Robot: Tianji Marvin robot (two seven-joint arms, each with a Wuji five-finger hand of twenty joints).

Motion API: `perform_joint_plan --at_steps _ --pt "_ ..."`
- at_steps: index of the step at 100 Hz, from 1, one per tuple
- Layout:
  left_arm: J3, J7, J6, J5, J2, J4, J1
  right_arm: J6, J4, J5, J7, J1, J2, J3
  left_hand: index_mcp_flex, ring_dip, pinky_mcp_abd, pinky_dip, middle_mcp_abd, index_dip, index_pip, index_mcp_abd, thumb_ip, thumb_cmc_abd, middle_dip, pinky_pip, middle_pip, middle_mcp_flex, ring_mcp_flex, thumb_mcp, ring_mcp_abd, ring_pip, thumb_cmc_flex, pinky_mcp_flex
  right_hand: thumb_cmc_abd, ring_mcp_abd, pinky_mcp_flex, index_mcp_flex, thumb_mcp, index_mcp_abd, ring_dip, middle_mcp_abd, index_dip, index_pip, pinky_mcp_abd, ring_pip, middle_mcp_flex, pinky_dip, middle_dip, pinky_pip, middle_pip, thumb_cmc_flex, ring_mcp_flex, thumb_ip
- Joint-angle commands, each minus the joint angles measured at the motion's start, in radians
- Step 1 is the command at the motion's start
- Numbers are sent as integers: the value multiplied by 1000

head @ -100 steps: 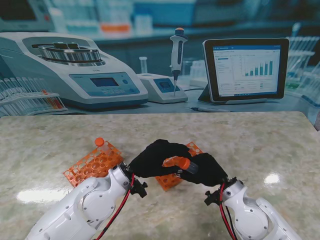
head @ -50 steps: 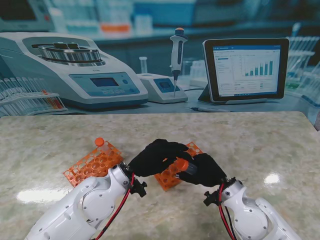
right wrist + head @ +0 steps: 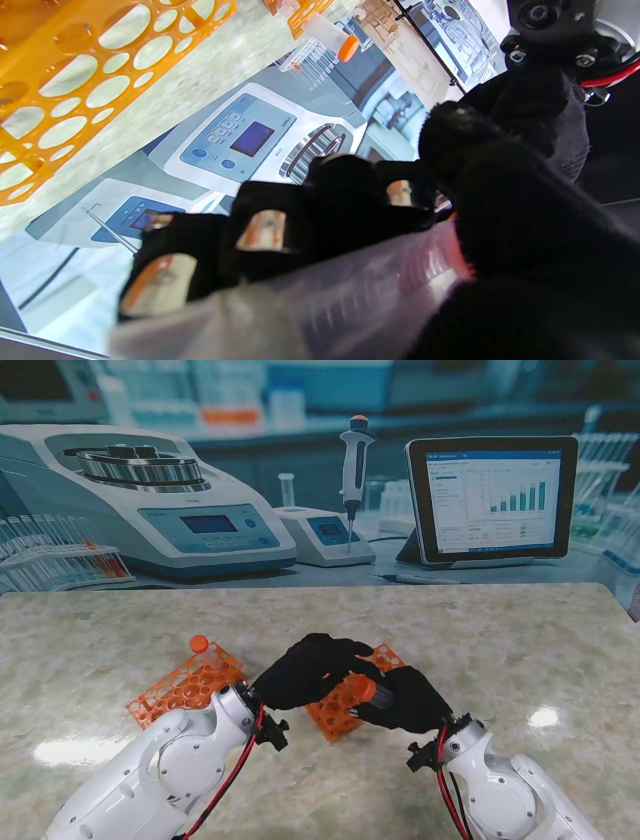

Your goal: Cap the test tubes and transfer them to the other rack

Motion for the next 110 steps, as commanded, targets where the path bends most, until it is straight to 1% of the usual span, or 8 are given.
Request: perform_joint_plan --at_steps 1,18,37,58,76,87,91,110 --pt "-3 -1 6 3 3 -9 3 4 -6 4 3 -6 -2 -1 -25 -17 -2 -10 -31 -18 -25 14 29 39 -36 -49 -23 -38 -33 -10 -18 -23 72 -16 14 -87 77 18 -6 -47 70 -4 25 55 -81 208 40 34 16 275 -3 47 38 -22" --pt "-16 8 12 6 1 -20 9 4 -6 3 3 -6 -2 0 -29 -18 -7 -3 -21 -58 -100 110 41 71 -36 -61 -27 -57 -47 -78 -18 -26 47 -20 14 -87 77 18 -7 -46 70 -3 25 55 -81 208 40 34 16 274 -3 46 38 -22" --pt "-33 10 7 -2 1 -36 26 4 -5 4 4 -6 -2 1 -49 -14 -15 12 -3 -86 -152 172 89 179 -31 -86 -37 -88 -68 -409 -17 -30 -9 -33 15 -87 77 18 -8 -47 70 -4 25 55 -80 208 40 33 16 274 -3 46 38 -22" --pt "-45 23 -3 1 -1 -41 43 3 -6 3 3 -7 -2 2 25 -10 -9 13 18 -75 -137 257 81 130 -27 -95 -39 -97 -70 -510 -11 -27 -164 -39 14 -86 77 18 -7 -47 70 -3 25 55 -79 208 40 33 16 274 -3 47 38 -22" --pt "-39 41 -1 10 -4 -34 42 4 -6 4 3 -6 -2 1 -61 3 -11 18 14 150 -3 262 72 36 6 -92 -31 -127 -76 -421 -18 -22 -277 -36 13 -86 77 18 -7 -47 70 -3 25 55 -79 208 40 33 16 274 -3 47 38 -22" --pt "-29 41 5 7 -5 -25 33 3 -6 4 3 -7 -2 1 -107 6 -10 17 18 206 52 271 61 -8 13 -89 -28 -141 -81 -375 -19 -21 -318 -36 14 -86 77 18 -7 -47 70 -4 25 55 -79 208 40 33 17 275 -3 47 38 -22" --pt "-24 40 8 5 -6 -20 29 3 -7 3 2 -7 -2 2 -120 7 -10 15 18 224 55 277 45 -32 15 -87 -32 -148 -82 -295 -19 -22 -362 -35 14 -86 77 18 -7 -47 70 -4 25 55 -79 208 40 33 17 275 -3 46 38 -22" --pt "-2 37 14 4 -6 -4 15 2 -7 2 1 -8 -2 4 -148 7 -8 15 24 258 103 285 38 -64 18 -86 -30 -160 -88 -268 -19 -22 -389 -37 13 -83 77 19 -7 -48 71 -3 25 54 -79 208 40 32 16 275 -3 47 38 -22"
